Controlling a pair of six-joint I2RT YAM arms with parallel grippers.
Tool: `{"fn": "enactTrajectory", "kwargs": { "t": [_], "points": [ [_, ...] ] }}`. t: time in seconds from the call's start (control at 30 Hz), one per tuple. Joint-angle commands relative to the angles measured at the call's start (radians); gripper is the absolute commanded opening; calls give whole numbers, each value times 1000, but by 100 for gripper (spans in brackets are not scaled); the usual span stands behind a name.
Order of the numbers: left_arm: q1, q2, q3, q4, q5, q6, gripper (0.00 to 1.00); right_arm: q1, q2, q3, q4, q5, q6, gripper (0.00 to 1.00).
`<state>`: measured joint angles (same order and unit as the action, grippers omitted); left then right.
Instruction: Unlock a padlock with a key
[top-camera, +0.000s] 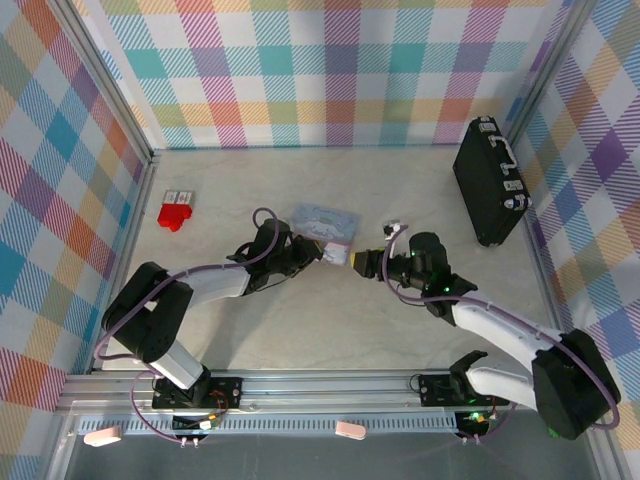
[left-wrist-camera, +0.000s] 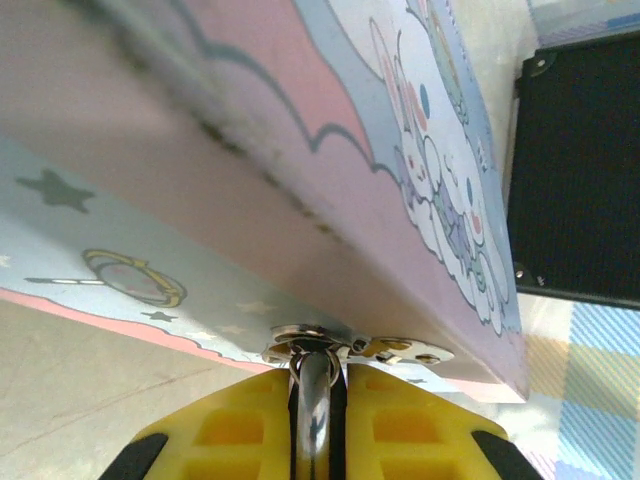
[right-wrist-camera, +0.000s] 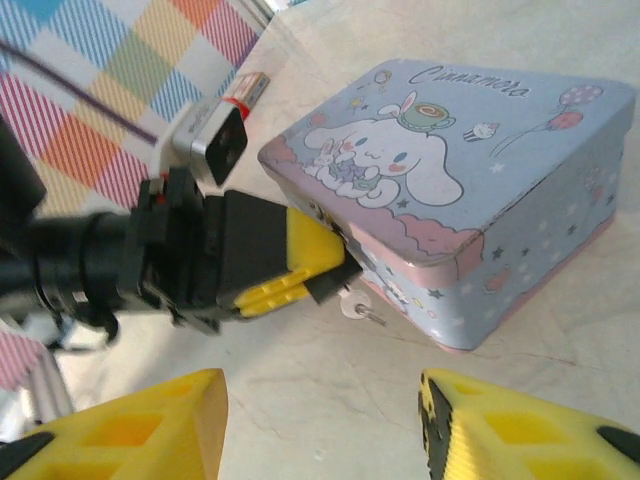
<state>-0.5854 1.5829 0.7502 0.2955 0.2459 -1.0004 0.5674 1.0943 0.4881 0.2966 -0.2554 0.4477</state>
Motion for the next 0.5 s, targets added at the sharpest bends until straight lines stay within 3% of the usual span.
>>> {"fn": "enactTrajectory", "kwargs": {
  "t": [0.0,0.27,0.47],
  "points": [
    [7,-64,40,-69,24,66,0,49,-64,-49,-22,58,-269,54],
    [7,-85,49,-131,71,65,0,161,-118,-120,97,150,-500,55],
    [4,-131,63,-207,84,73,0,302,28,-132,255,270,-644,50]
  ]
}}
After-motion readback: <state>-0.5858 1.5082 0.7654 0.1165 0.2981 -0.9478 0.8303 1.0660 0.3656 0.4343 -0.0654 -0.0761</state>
